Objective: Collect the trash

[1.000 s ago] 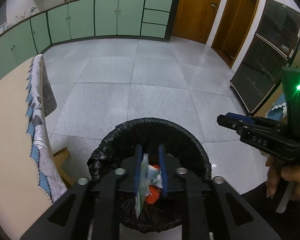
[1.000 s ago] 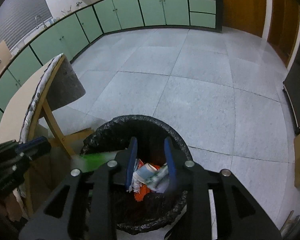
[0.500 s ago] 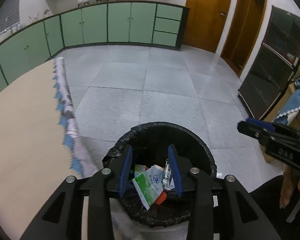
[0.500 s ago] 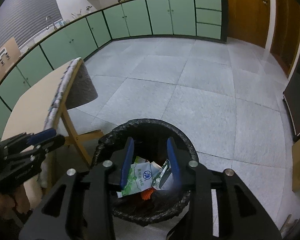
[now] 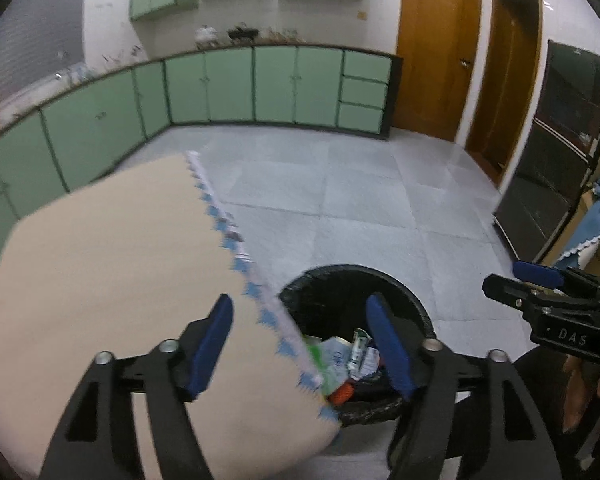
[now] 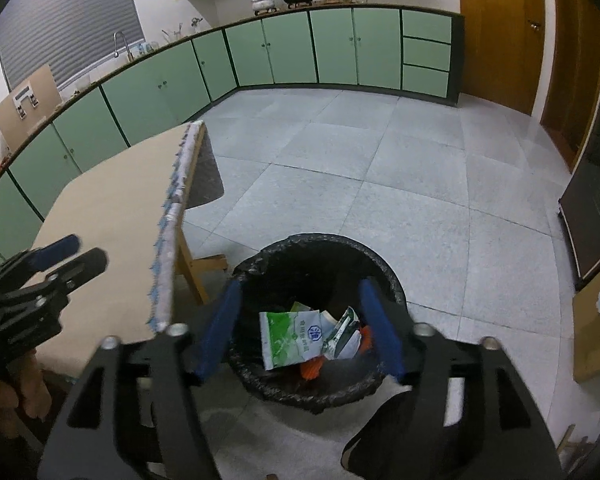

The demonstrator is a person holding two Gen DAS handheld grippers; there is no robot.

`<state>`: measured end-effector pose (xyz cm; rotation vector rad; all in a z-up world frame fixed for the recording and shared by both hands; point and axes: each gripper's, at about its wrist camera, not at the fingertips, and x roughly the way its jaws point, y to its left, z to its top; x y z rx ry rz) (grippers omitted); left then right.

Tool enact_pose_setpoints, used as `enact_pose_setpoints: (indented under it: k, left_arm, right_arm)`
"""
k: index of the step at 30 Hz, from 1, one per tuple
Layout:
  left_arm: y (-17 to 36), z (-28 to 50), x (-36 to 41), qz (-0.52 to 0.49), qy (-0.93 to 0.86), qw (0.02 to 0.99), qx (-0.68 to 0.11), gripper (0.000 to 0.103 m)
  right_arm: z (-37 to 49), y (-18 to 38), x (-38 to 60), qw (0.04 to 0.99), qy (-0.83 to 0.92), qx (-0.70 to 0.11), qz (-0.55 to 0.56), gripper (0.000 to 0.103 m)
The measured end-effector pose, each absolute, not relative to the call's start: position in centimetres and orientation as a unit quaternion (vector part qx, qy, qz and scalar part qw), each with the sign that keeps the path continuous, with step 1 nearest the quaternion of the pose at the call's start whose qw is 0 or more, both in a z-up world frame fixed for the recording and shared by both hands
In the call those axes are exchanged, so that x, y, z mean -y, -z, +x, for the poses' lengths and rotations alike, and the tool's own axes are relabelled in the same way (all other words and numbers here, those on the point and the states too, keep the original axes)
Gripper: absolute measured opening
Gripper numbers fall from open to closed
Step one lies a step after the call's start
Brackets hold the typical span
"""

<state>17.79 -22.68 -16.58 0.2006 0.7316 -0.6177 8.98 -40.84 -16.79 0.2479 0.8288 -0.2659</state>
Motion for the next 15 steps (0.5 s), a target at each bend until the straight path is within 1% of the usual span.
enact_pose_setpoints:
  k: [1, 2, 3, 4, 5, 6, 9, 11, 15]
  left_arm:
    - [16.0, 17.1, 21.8, 0.089, 0.292, 0.887, -0.347, 0.079]
    - [15.3, 16.4, 20.7, 0.080, 0.286, 0.891, -0.343, 0.085]
    - [14.6, 15.6, 19.7, 0.074, 0.280, 0.895, -0.339, 0.090]
    - [14.2, 15.0, 19.0, 0.071, 0.274, 0.899, -0.334, 0.092]
    - [13.6, 14.2, 18.1, 0.070, 0.264, 0.906, -0.325, 0.097]
    - [13.1, 13.5, 17.2, 0.069, 0.254, 0.910, -0.319, 0.097]
    - [11.4, 11.7, 14.3, 0.058, 0.221, 0.922, -0.311, 0.097]
    - [10.5, 10.5, 12.0, 0.057, 0.169, 0.936, -0.302, 0.097]
    - [9.0, 8.4, 8.4, 0.040, 0.128, 0.942, -0.307, 0.097]
  right_arm:
    - [8.5, 16.1, 39.9, 0.902, 0.127, -0.397, 0.110, 0.080]
    - [8.1, 15.6, 39.0, 0.905, 0.129, -0.393, 0.101, 0.083]
    - [7.7, 15.1, 38.2, 0.907, 0.132, -0.389, 0.094, 0.089]
    - [7.4, 14.7, 37.7, 0.909, 0.134, -0.385, 0.093, 0.092]
    - [7.0, 14.1, 37.0, 0.910, 0.133, -0.381, 0.093, 0.093]
    - [6.6, 13.7, 36.4, 0.911, 0.134, -0.379, 0.091, 0.096]
    - [5.6, 12.2, 34.4, 0.915, 0.155, -0.367, 0.069, 0.098]
    - [4.8, 10.9, 33.1, 0.920, 0.167, -0.351, 0.057, 0.098]
    - [3.3, 9.0, 31.0, 0.931, 0.174, -0.317, 0.054, 0.098]
